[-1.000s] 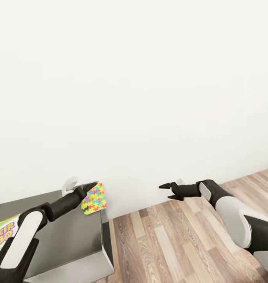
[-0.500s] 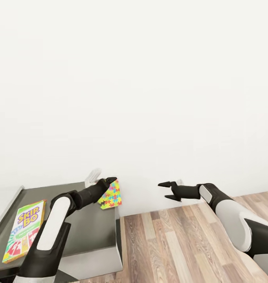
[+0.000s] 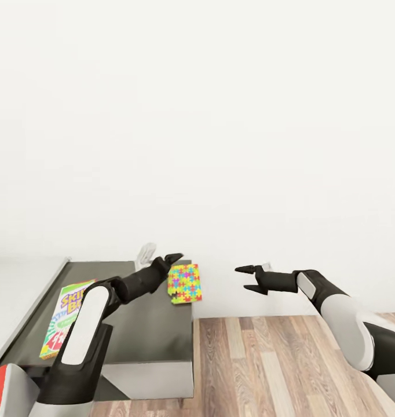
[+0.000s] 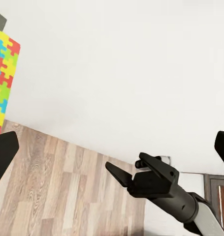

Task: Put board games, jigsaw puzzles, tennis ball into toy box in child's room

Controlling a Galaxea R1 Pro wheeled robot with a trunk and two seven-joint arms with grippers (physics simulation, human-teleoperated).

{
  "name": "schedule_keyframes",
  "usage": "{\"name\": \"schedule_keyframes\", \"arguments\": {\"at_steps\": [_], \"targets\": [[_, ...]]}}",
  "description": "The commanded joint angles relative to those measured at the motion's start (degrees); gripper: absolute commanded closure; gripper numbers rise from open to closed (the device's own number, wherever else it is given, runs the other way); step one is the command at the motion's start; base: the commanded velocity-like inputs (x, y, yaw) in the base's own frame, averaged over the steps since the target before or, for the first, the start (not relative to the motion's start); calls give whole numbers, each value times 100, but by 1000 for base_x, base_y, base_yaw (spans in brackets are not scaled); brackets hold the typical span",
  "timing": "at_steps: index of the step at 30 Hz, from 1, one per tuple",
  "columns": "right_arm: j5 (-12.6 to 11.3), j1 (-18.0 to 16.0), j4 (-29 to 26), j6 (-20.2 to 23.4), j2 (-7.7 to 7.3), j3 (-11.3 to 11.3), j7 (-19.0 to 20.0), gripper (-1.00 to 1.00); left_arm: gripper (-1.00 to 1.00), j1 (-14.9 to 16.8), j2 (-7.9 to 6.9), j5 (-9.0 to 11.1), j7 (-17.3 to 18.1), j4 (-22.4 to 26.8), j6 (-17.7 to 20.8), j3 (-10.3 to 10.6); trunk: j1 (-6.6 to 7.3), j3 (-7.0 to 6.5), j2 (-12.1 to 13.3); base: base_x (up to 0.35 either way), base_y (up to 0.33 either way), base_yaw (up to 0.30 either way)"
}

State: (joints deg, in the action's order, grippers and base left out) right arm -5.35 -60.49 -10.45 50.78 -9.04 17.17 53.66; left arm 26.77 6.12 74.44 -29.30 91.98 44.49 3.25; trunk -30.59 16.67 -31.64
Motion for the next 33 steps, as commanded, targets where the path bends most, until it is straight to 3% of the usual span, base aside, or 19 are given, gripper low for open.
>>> {"name": "schedule_keyframes", "arguments": {"at_steps": [1,10,13,14,18,20,22,24,26,29,31,33], "targets": [[-55,-4,-10,37,-25,-18,-13,-100,-100,8,8,65,-44,4,7,-1,-25,28,-51,0,0,298],[-66,0,-291,37,-58,-8,-25,-100,-100,40,58,74,-28,4,-22,281,-222,189,-412,0,0,214],[-70,5,-344,39,-84,-1,-79,-100,-100,312,92,78,-84,-17,-40,361,-288,243,-532,0,0,29],[-72,6,-330,42,-102,4,-167,-100,-100,394,111,75,-96,-34,-41,382,-310,261,-572,0,0,17],[-137,5,-214,66,-168,100,-1246,-100,-100,881,206,72,-413,-314,-44,545,-398,333,-733,0,0,8],[-375,5,-166,61,-173,420,-1951,-100,-100,1253,240,268,-954,-678,-50,611,-442,369,-813,0,0,3],[-470,7,-154,59,-189,543,-2133,-100,-100,1412,245,496,-1233,-843,-74,628,-486,405,-893,0,0,2],[-562,9,-165,53,-206,650,-2272,-100,-100,1576,246,798,-1604,-1009,-159,650,-530,441,-973,0,0,1],[-596,10,-175,44,-199,690,-2326,-100,-100,1628,247,929,-1785,-1070,-233,678,-574,476,-1053,0,0,0],[-629,11,-186,38,-181,732,-2381,-100,-100,1671,254,1095,-1980,-1091,-334,878,-640,530,-1174,0,0,0],[-644,11,-191,43,-172,748,-2398,-100,-100,1586,256,1256,-2083,-891,-392,1199,-683,566,-1254,0,0,0],[-648,11,-194,41,-172,755,-2401,-100,-100,1498,246,1353,-2166,-757,-438,1302,-727,602,-1334,0,0,0]]}}
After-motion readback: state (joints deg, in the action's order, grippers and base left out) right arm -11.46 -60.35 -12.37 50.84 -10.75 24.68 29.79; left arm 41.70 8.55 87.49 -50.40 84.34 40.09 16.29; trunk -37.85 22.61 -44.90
